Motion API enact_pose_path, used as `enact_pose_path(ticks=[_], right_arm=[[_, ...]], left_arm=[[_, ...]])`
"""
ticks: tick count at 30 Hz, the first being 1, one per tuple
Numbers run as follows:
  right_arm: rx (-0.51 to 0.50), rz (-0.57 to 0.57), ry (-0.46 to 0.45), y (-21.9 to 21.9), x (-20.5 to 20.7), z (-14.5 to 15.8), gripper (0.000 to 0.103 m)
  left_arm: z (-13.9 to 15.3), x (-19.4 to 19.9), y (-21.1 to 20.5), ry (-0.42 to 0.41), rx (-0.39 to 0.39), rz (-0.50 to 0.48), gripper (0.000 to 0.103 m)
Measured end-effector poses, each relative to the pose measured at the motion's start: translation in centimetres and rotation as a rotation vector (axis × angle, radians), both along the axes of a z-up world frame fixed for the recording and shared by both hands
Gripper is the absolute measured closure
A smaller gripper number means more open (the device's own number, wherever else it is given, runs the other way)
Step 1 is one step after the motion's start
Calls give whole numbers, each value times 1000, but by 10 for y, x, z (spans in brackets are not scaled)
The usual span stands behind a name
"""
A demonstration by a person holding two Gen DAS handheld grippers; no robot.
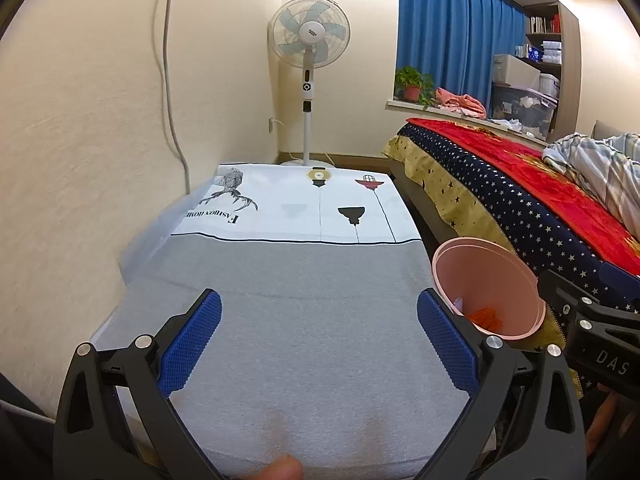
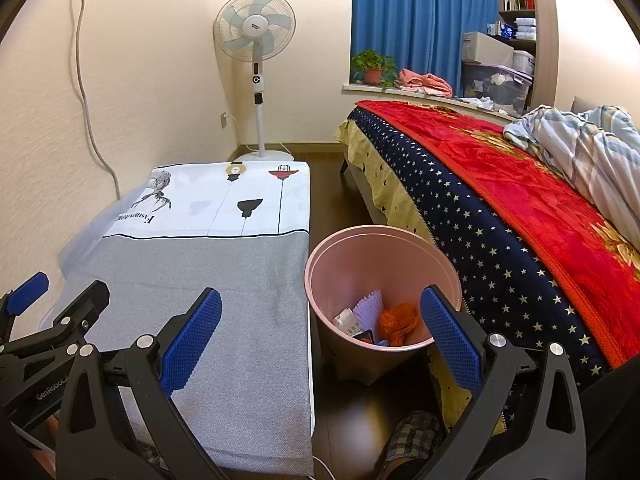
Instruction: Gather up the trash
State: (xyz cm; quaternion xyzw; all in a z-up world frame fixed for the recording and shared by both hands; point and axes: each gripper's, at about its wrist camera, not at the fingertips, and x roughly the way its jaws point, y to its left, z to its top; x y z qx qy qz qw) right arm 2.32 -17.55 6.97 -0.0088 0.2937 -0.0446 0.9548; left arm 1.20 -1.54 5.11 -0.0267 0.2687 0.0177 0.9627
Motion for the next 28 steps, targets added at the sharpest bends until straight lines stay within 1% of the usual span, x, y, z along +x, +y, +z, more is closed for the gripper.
enact_pose_path(ticks=[15, 19, 25, 28], right_arm=[[0, 1, 0, 0, 0, 0, 5], [2, 0, 0, -1, 0, 0, 5], [2, 1, 2, -1, 0, 0, 5], [2, 2, 2, -1, 0, 0, 5]], left_arm=[[1, -4, 0, -7, -12, -11, 8], [4, -8, -4, -33, 2, -24, 8], [2, -3, -3, -2, 3, -3, 8], [1, -3, -3, -1, 2, -3, 8]])
